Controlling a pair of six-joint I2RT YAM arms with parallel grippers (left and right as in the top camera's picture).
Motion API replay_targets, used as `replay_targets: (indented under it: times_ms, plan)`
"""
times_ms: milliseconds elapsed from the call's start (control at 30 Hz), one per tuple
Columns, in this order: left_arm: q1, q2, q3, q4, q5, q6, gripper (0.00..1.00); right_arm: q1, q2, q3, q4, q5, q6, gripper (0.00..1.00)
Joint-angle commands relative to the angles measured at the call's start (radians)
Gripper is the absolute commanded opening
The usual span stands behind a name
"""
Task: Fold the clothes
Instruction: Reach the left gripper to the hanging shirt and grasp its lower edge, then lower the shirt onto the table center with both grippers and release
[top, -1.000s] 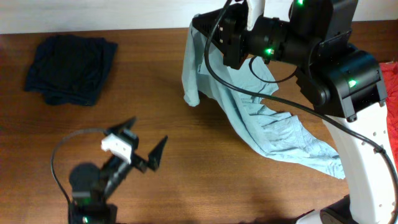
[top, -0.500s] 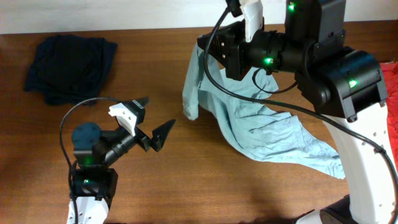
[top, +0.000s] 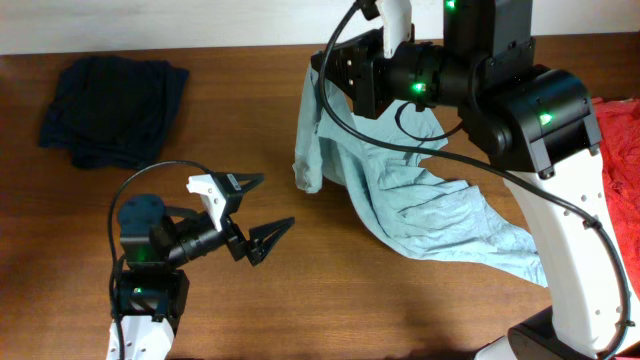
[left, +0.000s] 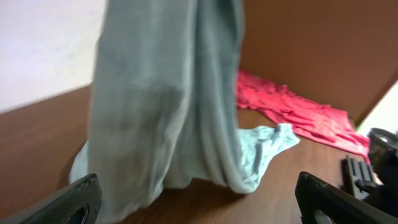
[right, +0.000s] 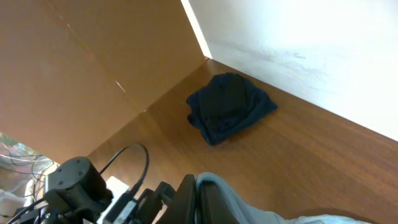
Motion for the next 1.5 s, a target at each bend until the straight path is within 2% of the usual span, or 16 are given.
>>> replay_targets:
  times_ms: [0, 300, 467, 700, 967, 1000, 1133, 1267, 1367, 1467]
  plan:
    - [-0.009, -0.003, 0.015, 0.011, 0.044, 0.007, 0.99, 0.011, -0.002, 0.021, 0.002, 0.002, 0.014, 0.04]
    - [-0.171, 0.077, 0.015, 0.050, -0.286, 0.007, 0.99, 0.069, -0.002, 0.021, 0.040, 0.003, 0.014, 0.04]
    - [-0.243, 0.137, 0.015, 0.217, -0.299, 0.008, 1.00, 0.081, -0.002, 0.021, 0.048, 0.009, 0.015, 0.04]
    - [-0.247, 0.142, 0.015, 0.356, -0.303, 0.008, 0.99, 0.081, -0.002, 0.021, 0.045, 0.009, 0.014, 0.04]
    - [-0.248, 0.150, 0.015, 0.366, -0.481, 0.008, 0.89, 0.081, -0.002, 0.021, 0.045, 0.009, 0.014, 0.04]
    - [-0.248, 0.155, 0.015, 0.372, -0.502, 0.008, 0.84, 0.081, -0.002, 0.021, 0.045, 0.009, 0.014, 0.04]
    - [-0.248, 0.190, 0.015, 0.419, -0.541, 0.007, 0.84, 0.081, -0.002, 0.021, 0.044, 0.009, 0.014, 0.04]
    - [-0.248, 0.227, 0.015, 0.479, -0.543, 0.007, 0.72, 0.081, -0.002, 0.021, 0.042, 0.009, 0.014, 0.04]
    - [-0.247, 0.226, 0.015, 0.510, -0.543, 0.007, 0.51, 0.081, -0.002, 0.021, 0.038, 0.010, 0.014, 0.04]
    - [-0.247, 0.201, 0.015, 0.533, -0.557, 0.007, 0.45, 0.081, -0.002, 0.021, 0.021, 0.010, 0.014, 0.04]
